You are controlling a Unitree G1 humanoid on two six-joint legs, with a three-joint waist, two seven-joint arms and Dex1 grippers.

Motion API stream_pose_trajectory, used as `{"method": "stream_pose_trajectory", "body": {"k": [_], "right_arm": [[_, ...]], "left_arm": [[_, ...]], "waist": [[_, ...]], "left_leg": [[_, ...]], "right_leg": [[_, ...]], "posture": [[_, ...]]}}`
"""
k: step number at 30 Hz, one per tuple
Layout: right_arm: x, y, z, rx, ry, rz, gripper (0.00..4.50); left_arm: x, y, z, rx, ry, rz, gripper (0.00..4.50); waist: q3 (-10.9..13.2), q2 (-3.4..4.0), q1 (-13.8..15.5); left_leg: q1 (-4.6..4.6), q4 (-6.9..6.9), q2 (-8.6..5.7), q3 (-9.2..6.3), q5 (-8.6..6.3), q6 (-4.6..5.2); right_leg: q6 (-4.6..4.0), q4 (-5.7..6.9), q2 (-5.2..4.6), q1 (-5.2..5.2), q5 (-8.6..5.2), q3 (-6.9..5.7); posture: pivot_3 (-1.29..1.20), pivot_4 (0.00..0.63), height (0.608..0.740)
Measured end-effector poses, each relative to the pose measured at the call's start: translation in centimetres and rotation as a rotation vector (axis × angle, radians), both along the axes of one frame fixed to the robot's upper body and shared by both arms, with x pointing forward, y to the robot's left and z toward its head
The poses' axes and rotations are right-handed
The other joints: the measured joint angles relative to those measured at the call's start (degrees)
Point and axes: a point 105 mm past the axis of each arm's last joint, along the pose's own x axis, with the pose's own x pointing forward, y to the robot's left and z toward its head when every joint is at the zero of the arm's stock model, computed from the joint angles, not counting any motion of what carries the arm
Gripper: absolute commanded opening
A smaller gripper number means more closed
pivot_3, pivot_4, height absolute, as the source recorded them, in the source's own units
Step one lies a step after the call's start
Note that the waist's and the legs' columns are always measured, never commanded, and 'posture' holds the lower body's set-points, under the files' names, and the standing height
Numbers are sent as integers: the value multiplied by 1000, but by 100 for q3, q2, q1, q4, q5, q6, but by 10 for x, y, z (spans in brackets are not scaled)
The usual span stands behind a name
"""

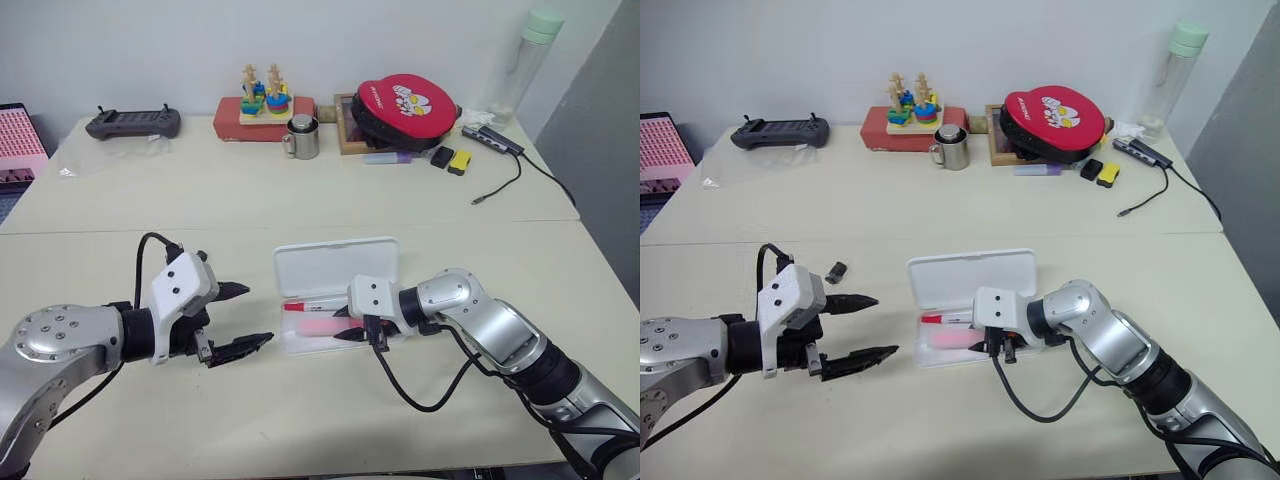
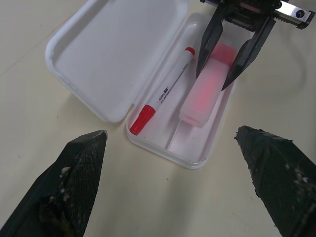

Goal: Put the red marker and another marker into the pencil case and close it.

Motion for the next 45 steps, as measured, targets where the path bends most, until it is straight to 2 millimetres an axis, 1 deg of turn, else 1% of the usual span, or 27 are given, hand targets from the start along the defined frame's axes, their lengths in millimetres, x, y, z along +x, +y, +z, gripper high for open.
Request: {"method": "stream_pose_trajectory", "body": {"k": [1, 2, 3, 4, 5, 7, 8, 10, 11, 12, 15, 19, 21, 24, 26, 28, 30, 34, 37, 41, 45], "right_arm": [[0, 0, 0, -2, 0, 2, 1951], [0, -1, -2, -11, 4, 2, 2254], [0, -2, -4, -19, 6, 3, 2370], [0, -2, -4, -19, 2, 3, 2697], [0, -2, -3, -18, 0, 5, 2904], [0, -2, -3, -17, -2, 5, 3493], [0, -2, -3, -16, -1, 5, 3672], [0, -3, -2, -15, 1, 4, 4185], [1, -3, -1, -14, 9, 1, 4376], [0, -4, 0, -14, 18, 5, 4470], [2, -5, 10, 5, 32, -6, 4470], [9, -4, 34, 47, 11, -19, 4470], [10, -3, 44, 79, 41, -28, 4470], [7, -4, 61, 112, 54, -24, 4470], [5, -8, 67, 116, 58, -26, 4470], [3, -12, 68, 117, 73, -33, 4470], [2, -30, 67, 85, 77, -65, 4470], [7, -50, 67, 67, 60, -134, 4470], [5, -53, 66, 69, 58, -140, 4470], [5, -61, 62, 73, 63, -179, 4470], [7, -63, 67, 91, 50, -196, 4470]], "left_arm": [[0, 0, 0, 0, 0, -1, 4500], [-1, -1, 0, 1, -3, -1, 4500], [-1, -1, 0, 0, -4, 0, 4500], [0, -1, 0, 0, -6, 3, 4500], [0, -1, 0, -1, -8, 6, 4500], [0, -1, 0, -4, -9, 9, 4500], [0, -1, 0, -4, -9, 9, 4500], [0, -1, 0, -4, -9, 9, 4500], [0, -1, 0, -5, -9, 10, 4500], [0, -1, 0, -6, -9, 11, 4500], [1, -2, -1, -12, -10, 9, 4500], [1, -5, -3, -15, -2, 0, 4500], [3, -6, -3, -19, -13, 0, 4500], [5, -6, -4, -28, -9, 5, 4500], [6, -5, -5, -27, -8, 11, 4500], [6, -4, -5, -27, -12, 14, 4500], [7, -4, -6, -31, -15, 27, 4500], [7, -2, -9, -41, -18, 51, 4500], [8, 0, -10, -55, -26, 84, 4500], [12, 13, -10, -65, -63, 200, 4500], [14, 25, -10, -66, -81, 292, 4500]], "waist": [[0, 0, 2], [0, 0, 2], [0, 0, 2], [0, 0, 0], [0, 0, 0], [0, 0, -1], [0, 0, -1], [0, 0, -1], [0, 0, -1], [0, 0, 0], [0, 0, 0], [0, 0, 0], [1, 2, 0], [1, 2, 0], [1, 2, 1], [1, 2, 2], [1, 2, 20], [1, 2, 16], [1, 2, -17], [1, 2, 2], [1, 2, 2]], "left_leg": [[0, 0, 0, -1, 0, 0], [0, 0, 0, -1, 0, 0], [-1, 0, 0, 0, 0, 0], [0, -1, 0, 0, 0, 0], [0, -1, 1, -1, 0, 0], [0, -1, 1, -1, 0, 0], [0, -1, 1, 0, 0, 0], [-1, -1, 0, 0, 0, 0], [-1, -1, 0, 0, 0, 0], [-1, -1, 0, 0, 0, 0], [-2, -1, 0, -1, -1, 1], [-1, 0, 1, -2, -9, 16], [-2, -1, -1, -4, -9, 16], [-3, -1, 0, -5, -9, 16], [-4, -3, 0, -6, -9, 15], [-6, -3, 0, -4, -9, 17], [-9, -3, -3, -5, -10, 18], [-6, -2, -1, -1, -11, 20], [-2, -2, 4, 0, -11, 20], [-5, 1, -1, 1, -11, 20], [-4, 1, 0, 1, -11, 20]], "right_leg": [[0, 0, 0, 0, 0, -1], [0, 0, 0, 0, 0, -1], [0, 0, 0, 0, 0, 0], [0, 1, 0, -1, 0, 0], [0, 1, 0, 0, 0, -1], [0, 1, 0, -1, 0, -1], [0, 0, 0, -1, 0, 0], [0, -1, 0, -1, 0, 0], [0, -1, 0, -1, 0, 0], [0, -2, 0, -1, 0, 0], [0, -1, 0, -1, 0, 0], [0, 1, 1, -1, 0, -1], [-1, 1, 0, -2, 0, -2], [-1, -2, 0, -2, 0, -2], [-1, -7, 0, -2, 0, -4], [-1, -8, 0, -2, 0, -3], [0, -13, -2, -1, 0, -4], [0, -7, -2, -1, 0, -2], [-1, -1, 2, -2, 0, -1], [0, -3, -1, -1, 0, 1], [0, -3, -1, 0, 1, 1]], "posture": [[0, 150, 740], [0, 150, 740], [0, 150, 740], [0, 150, 740], [0, 150, 740], [0, 150, 740], [0, 150, 740], [0, 150, 740], [0, 150, 740], [0, 150, 740], [0, 150, 740], [0, 150, 740], [0, 150, 740], [0, 150, 740], [0, 150, 740], [0, 150, 740], [0, 150, 740], [0, 150, 740], [0, 150, 740], [0, 150, 740], [0, 150, 740]]}}
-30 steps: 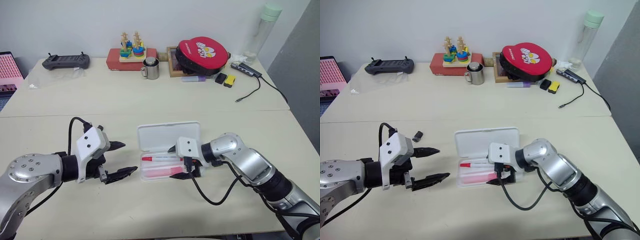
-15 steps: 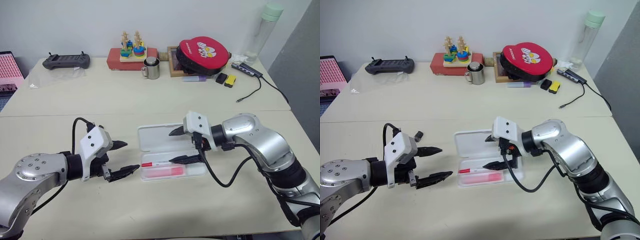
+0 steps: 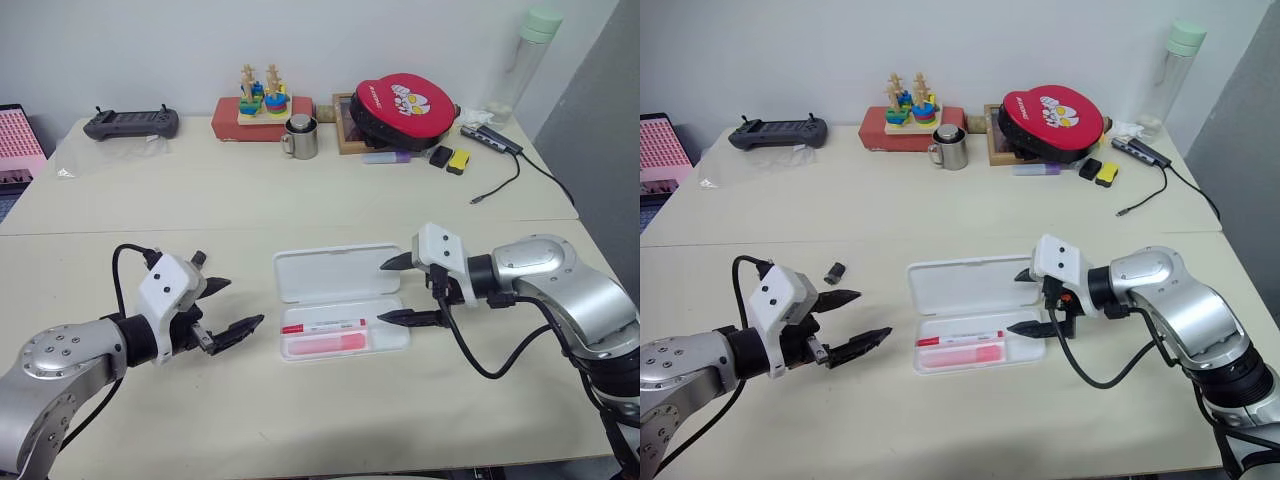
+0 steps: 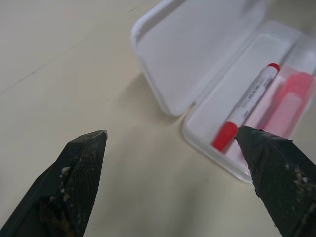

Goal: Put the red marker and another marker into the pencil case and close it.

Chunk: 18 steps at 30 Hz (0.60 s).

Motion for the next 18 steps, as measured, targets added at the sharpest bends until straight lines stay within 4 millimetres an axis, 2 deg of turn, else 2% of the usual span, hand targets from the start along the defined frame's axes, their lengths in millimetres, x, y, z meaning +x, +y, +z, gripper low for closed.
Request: {"method": "stream_pose_trajectory", "body": {"k": [5, 7, 8, 11, 14, 18], "right_arm": [[2, 1, 7, 11, -25, -3, 4470], [3, 3, 14, 14, -50, 14, 4470], [3, 6, 20, 21, -67, 31, 4293], [1, 10, 28, 41, -78, 63, 3689], [0, 12, 31, 43, -91, 79, 2997], [0, 19, 37, 55, -122, 106, 2997]], "left_arm": [[9, 20, 5, -12, -31, 159, 4500], [19, 35, 7, -13, -51, 263, 4500], [25, 47, 7, -5, -56, 337, 4500], [32, 62, 5, -7, -50, 430, 4500], [38, 69, 3, -41, -42, 483, 4500], [45, 72, 5, -62, -40, 506, 4500]], "waist": [[0, 0, 6], [0, 0, 10], [0, 0, 4], [0, -1, 2], [-2, -3, 11], [-2, -4, 9]], "left_leg": [[0, 0, -1, -3, 0, 0], [0, 2, -1, -4, 0, -1], [1, 2, 0, -4, 0, -1], [1, 1, 0, -5, 1, -1], [-4, -1, -1, -6, 9, -17], [-4, -1, -1, -6, 12, -23]], "right_leg": [[0, 0, 1, 0, 0, -2], [0, 2, 1, 0, 0, -4], [0, 2, 1, 0, 0, -4], [-1, 1, 1, 0, 1, -5], [0, -5, -1, -1, 1, -6], [0, -4, -2, -2, 1, -6]], "posture": [[0, 150, 740], [0, 150, 740], [0, 150, 740], [0, 150, 740], [0, 150, 740], [0, 150, 740]]}}
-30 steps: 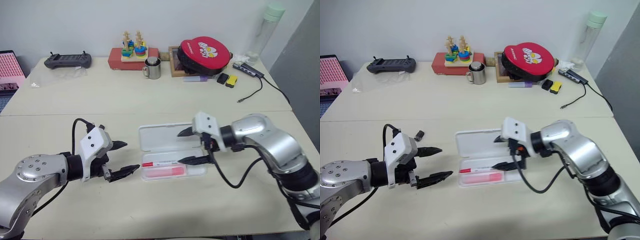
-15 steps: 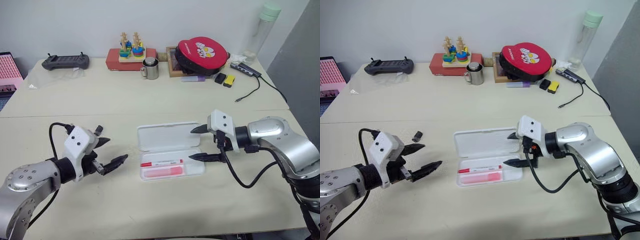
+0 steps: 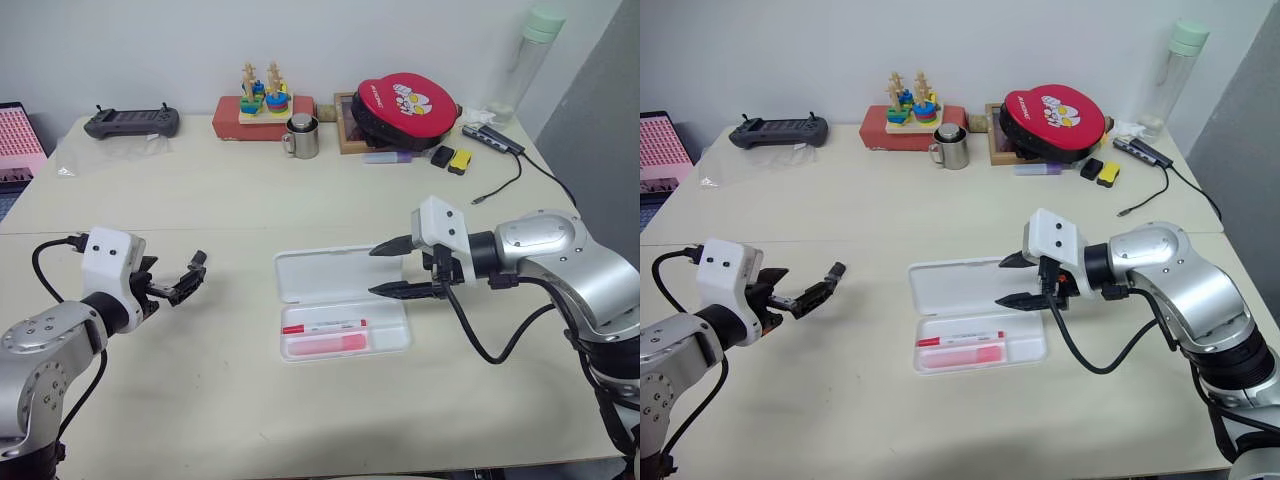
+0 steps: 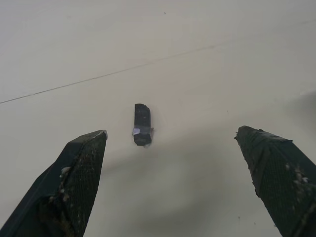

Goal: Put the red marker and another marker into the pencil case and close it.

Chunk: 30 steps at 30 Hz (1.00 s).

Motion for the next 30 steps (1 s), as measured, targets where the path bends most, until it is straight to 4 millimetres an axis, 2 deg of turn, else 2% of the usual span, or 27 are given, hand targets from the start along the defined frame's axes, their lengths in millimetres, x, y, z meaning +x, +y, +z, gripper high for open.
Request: {"method": "stream_pose_trajectory", "body": {"k": [8, 14, 19, 29, 30], "right_arm": [[0, 7, -2, 5, 2, 11, 2997], [1, 9, 5, 7, -23, 17, 2997], [0, 9, 7, -6, -56, 28, 2997], [-1, 9, 8, -18, -71, 32, 2997], [-1, 9, 8, -18, -71, 32, 2948]], "left_arm": [[26, 18, -16, -79, 55, 132, 4500], [37, 15, -30, -131, 103, 124, 4500], [46, 10, -51, -160, 163, 97, 4500], [66, 9, -53, -126, 138, 81, 4500], [67, 10, -54, -124, 139, 84, 4320]], "waist": [[-1, -2, 2], [-1, -2, -2], [-2, -3, -3], [-2, -3, 3], [-2, -3, 3]], "left_leg": [[1, 2, -3, -6, 1, -1], [0, 1, -3, -8, 2, -3], [-1, 2, -5, -8, 2, -3], [4, 8, -11, -14, 8, -14], [6, 7, -11, -15, 10, -16]], "right_leg": [[1, 5, -1, -1, 1, -3], [1, 3, -2, -3, 1, -5], [2, 3, -4, -2, 1, -4], [2, 37, -8, -5, 1, -6], [2, 42, -8, -5, 1, -6]], "posture": [[0, 150, 740], [0, 150, 740], [0, 150, 740], [0, 150, 740], [0, 150, 740]]}}
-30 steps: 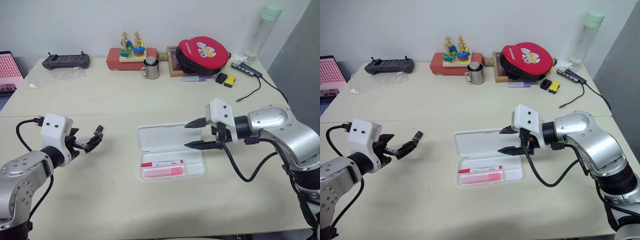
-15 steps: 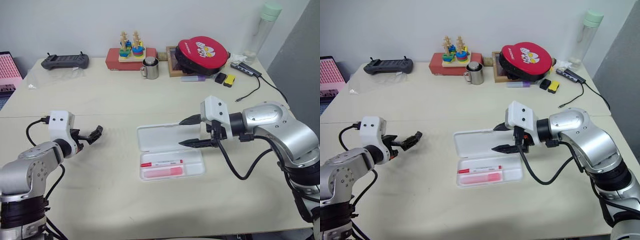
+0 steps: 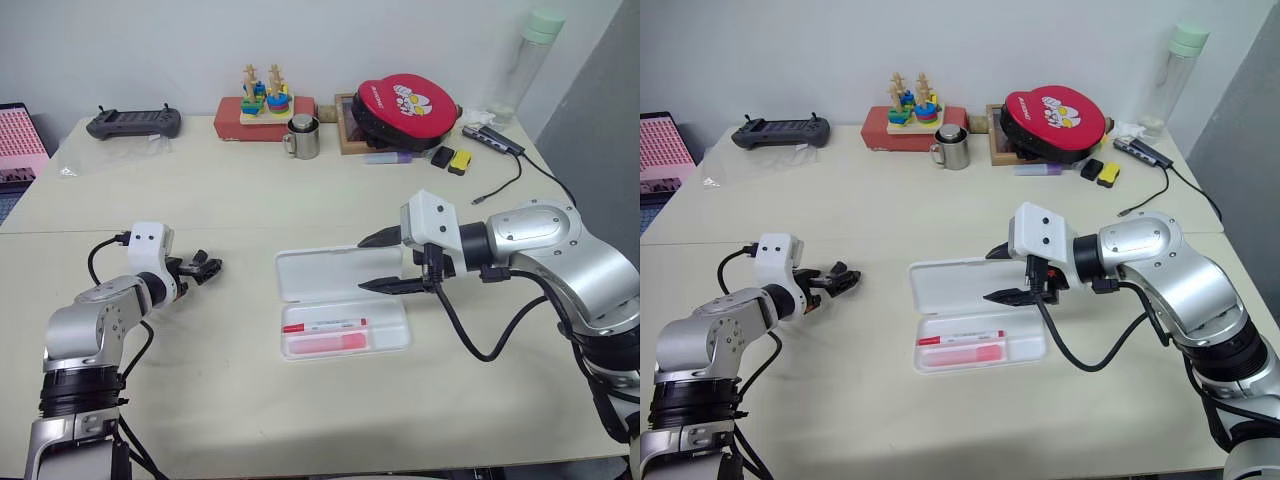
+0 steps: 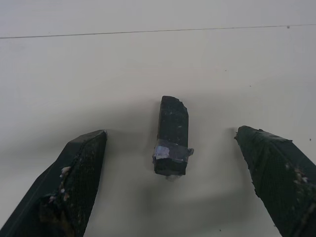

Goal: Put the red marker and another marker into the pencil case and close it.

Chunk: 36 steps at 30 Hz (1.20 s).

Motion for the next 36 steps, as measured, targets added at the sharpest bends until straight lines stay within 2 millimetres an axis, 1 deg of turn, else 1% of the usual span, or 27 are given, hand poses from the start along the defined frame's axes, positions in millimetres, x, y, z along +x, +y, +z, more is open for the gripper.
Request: {"method": "stream_pose_trajectory", "body": {"k": [1, 2, 3, 6, 7, 13, 14, 15, 16, 19, 21, 27, 31, 32, 34, 36], "right_arm": [[0, 0, 0, 0, 0, 0, 2935], [0, 0, 0, -1, 0, -1, 2935], [0, 0, 0, -1, 0, -1, 2935], [0, 0, 0, -3, -3, -2, 2935], [0, 0, 0, -4, -3, -3, 2935], [1, 0, -1, -13, -8, -7, 2935], [1, 0, -2, -15, -9, -9, 2935], [1, 0, -2, -15, -9, -9, 2935], [1, 0, -2, -16, -9, -9, 2935], [1, 0, -2, -16, -9, -9, 2935], [1, 0, -2, -16, -9, -9, 2935], [1, 0, -2, -16, -9, -8, 2935], [1, 0, -2, -16, -11, -5, 2935], [1, 0, -2, -16, -11, -4, 2935], [0, -3, -4, -28, -3, -6, 2935], [0, -6, -6, -41, 2, -8, 2935]], "left_arm": [[1, 0, -1, 6, 0, -1, 4140], [1, 0, -1, 14, 1, -1, 4137], [3, 1, -2, 26, 2, -1, 3954], [5, 3, -4, 69, 0, -3, 3289], [5, 2, -4, 76, -1, -10, 3143], [6, -3, -4, 117, -10, -57, 1813], [6, -3, -4, 119, -11, -57, 1726], [6, -3, -4, 123, -11, -56, 1464], [6, -2, -4, 129, -12, -54, 1365], [6, -1, -4, 139, -13, -51, 676], [6, 0, -4, 146, -13, -45, 445], [3, 2, -3, 165, -17, -29, 438], [-2, 8, -3, 169, -14, 3, 438], [-4, 9, -2, 170, -15, 7, 438], [-15, 9, 0, 181, -13, -5, 438], [-26, 7, 7, 196, -17, -40, 438]], "waist": [[0, 0, -1], [0, 0, -1], [0, 0, -1], [0, 0, -3], [0, 0, -4], [0, 0, -5], [0, 0, -6], [0, 0, -6], [0, 0, -12], [0, 0, -25], [0, 0, -27], [0, 0, -30], [0, 0, -31], [0, 0, -31], [1, -2, -33], [3, -5, -17]], "left_leg": [[3, 0, 0, 0, 1, -2], [4, 0, 0, -1, 3, -5], [5, 1, -1, -4, 4, -6], [9, 1, -3, -13, 5, -5], [9, 2, -3, -14, 5, -6], [9, 2, -2, -19, 7, -8], [9, 2, -2, -20, 7, -8], [9, 1, -2, -20, 7, -8], [9, 1, -2, -20, 7, -8], [9, 1, 1, -20, 7, -8], [9, 1, 1, -20, 7, -8], [8, -1, 1, -18, 7, -8], [5, -2, 1, -18, 8, -10], [3, -2, 2, -18, 8, -10], [-2, -3, 2, -16, 8, -11], [-12, -4, 3, -17, 14, -22]], "right_leg": [[0, 4, 0, 0, 0, 1], [0, 10, 0, 0, 0, 1], [0, 16, 0, 0, 0, 0], [-3, 30, 1, 0, 2, -2], [-3, 31, 1, 0, 2, -3], [-4, 34, 2, 0, 2, -6], [-4, 34, 2, 0, 2, -6], [-4, 34, 2, 0, 2, -6], [-4, 34, 2, 0, 2, -6], [-4, 34, 5, -1, 2, -6], [-4, 34, 6, -2, 2, -5], [-4, 31, 5, -4, 2, -3], [-4, 29, 5, -7, 2, -3], [-4, 28, 5, -10, 2, -3], [-4, 24, 5, -13, 2, -1], [-4, 23, 5, -26, 2, -1]], "posture": [[0, 150, 740], [0, 150, 740], [0, 150, 740], [0, 150, 740], [0, 150, 740], [0, 150, 740], [0, 150, 740], [0, 150, 740], [0, 150, 740], [0, 150, 740], [0, 150, 740], [0, 150, 740], [0, 150, 740], [0, 150, 740], [0, 150, 740], [0, 150, 740]]}}
